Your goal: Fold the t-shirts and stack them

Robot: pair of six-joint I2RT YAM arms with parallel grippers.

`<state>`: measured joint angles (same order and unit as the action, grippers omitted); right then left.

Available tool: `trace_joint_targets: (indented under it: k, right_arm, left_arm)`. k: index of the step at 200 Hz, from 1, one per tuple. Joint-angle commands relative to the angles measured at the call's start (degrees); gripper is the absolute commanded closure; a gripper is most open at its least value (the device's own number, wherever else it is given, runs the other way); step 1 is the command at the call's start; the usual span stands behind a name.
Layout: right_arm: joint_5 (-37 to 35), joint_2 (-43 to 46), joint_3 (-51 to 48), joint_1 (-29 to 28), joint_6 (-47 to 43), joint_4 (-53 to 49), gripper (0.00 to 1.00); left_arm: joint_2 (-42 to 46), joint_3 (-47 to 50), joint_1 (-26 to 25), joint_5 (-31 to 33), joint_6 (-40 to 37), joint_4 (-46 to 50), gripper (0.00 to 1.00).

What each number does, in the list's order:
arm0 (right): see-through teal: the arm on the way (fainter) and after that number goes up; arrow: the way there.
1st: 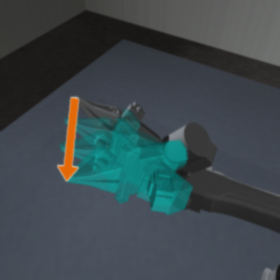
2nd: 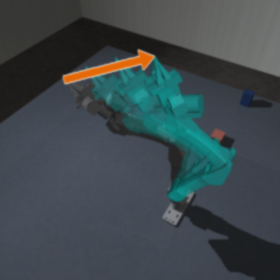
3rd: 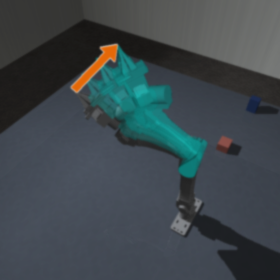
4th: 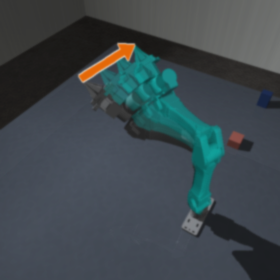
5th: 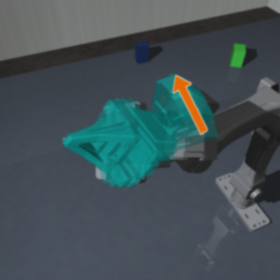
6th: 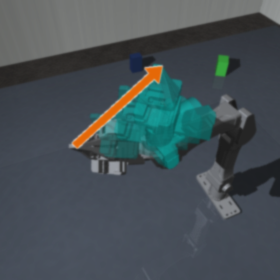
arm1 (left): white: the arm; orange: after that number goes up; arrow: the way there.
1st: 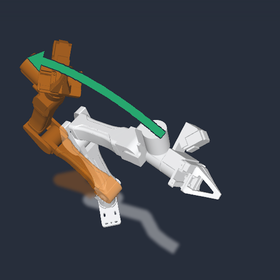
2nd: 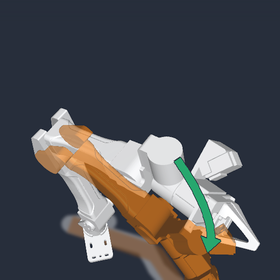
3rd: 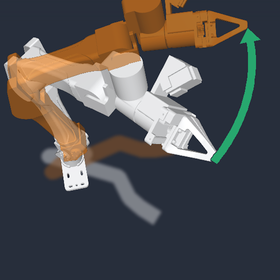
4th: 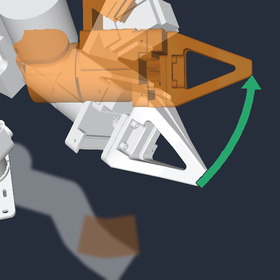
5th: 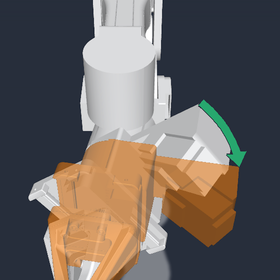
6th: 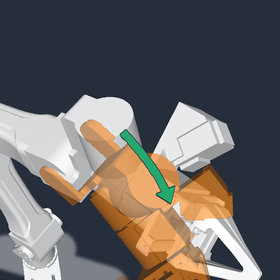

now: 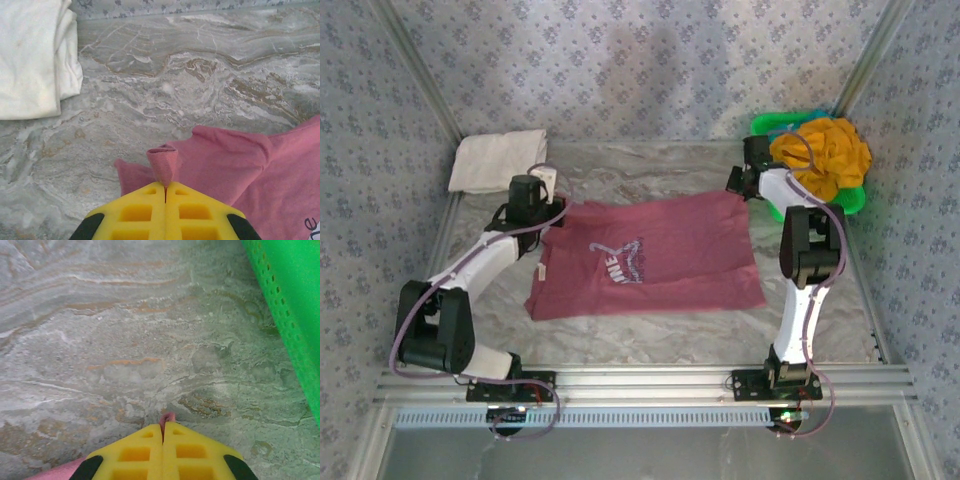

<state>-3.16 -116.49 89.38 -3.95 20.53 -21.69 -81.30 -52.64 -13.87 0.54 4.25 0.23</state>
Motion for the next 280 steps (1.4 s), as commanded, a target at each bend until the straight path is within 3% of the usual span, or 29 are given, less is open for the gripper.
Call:
trace_joint_targets:
  k: [1,81,280]
  right_arm:
    - [-0.26,4.64,-2.86,-0.06,0.03,4.37,1.0]
    - [-3.61,13.15,-17.53,0.07,0.74,11.9,1.0]
    - [0.23,26.84,-34.29,-0.01,1.62,12.84,1.0]
  left_arm:
    - [3.45,1.12,0.16,0.94,-0.42,-0.14,1.0]
    - [12.38,11.17,0.18,4.06,2.32,0.85,1.0]
    - [21.67,16.21,0.15,3.9,8.15,9.42,1.0]
